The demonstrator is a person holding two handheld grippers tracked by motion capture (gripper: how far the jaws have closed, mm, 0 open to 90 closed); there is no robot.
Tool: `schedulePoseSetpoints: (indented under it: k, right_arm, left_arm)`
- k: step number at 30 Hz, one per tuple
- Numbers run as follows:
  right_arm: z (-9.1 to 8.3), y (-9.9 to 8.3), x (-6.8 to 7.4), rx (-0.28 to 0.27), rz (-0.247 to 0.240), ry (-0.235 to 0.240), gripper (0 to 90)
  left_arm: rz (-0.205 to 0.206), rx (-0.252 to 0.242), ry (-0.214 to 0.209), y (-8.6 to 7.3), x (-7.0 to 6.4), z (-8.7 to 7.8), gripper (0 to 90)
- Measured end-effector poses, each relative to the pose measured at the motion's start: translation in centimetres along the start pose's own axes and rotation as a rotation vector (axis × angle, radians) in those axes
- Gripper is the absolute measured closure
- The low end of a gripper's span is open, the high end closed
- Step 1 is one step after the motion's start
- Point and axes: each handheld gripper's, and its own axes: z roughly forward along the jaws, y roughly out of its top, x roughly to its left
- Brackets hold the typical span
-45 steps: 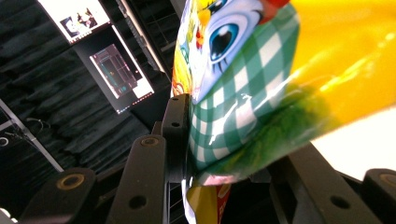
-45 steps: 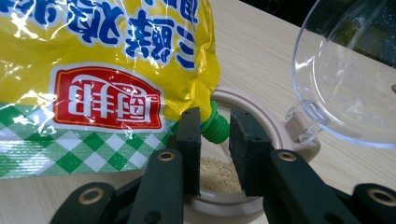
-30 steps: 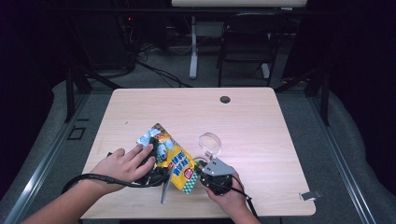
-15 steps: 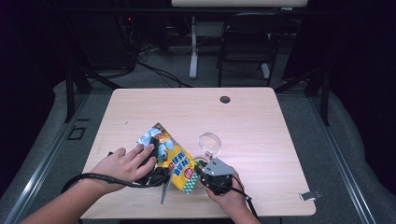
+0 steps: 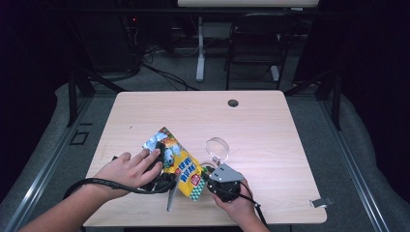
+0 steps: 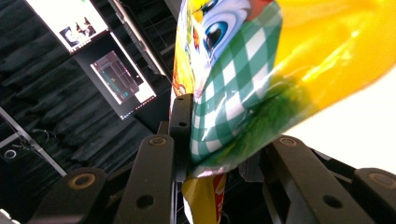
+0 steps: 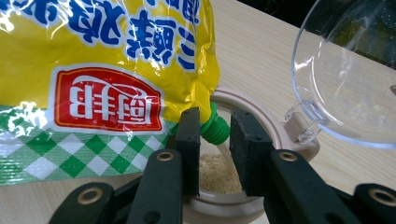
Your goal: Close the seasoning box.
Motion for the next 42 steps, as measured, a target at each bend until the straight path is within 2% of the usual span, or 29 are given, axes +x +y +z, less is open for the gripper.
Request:
schedulePoseSetpoints:
  k: [5,7,13,17,32,42]
  right_arm:
    - [0.0,0.0,-0.01,0.0,0.0,0.001,73.3]
    - [0.01,0.0,0.0,-0.001,-0.001,0.0,73.3]
    - [0.0,-0.01,-0.01,-0.001,-0.002,0.0,73.0]
    - [-0.01,-0.01,-0.02,-0.001,-0.002,0.0,72.8]
    - [-0.04,-0.02,-0.03,-0.002,-0.002,-0.001,71.8]
    - [-0.12,0.01,-0.09,0.002,-0.005,0.0,71.1]
  left_arm:
    - [0.004,-0.002,-0.004,-0.01,0.16,-0.06,71.9]
    - [-0.016,0.005,-0.033,-0.06,0.04,-0.04,72.0]
    - [-0.013,-0.001,-0.038,-0.07,0.14,-0.01,73.6]
    - [0.005,-0.002,-0.03,-0.06,0.34,-0.08,74.0]
    - [0.015,-0.008,-0.033,-0.05,0.61,-0.28,74.5]
    - [0.033,-0.009,-0.019,-0.01,0.95,-0.36,74.7]
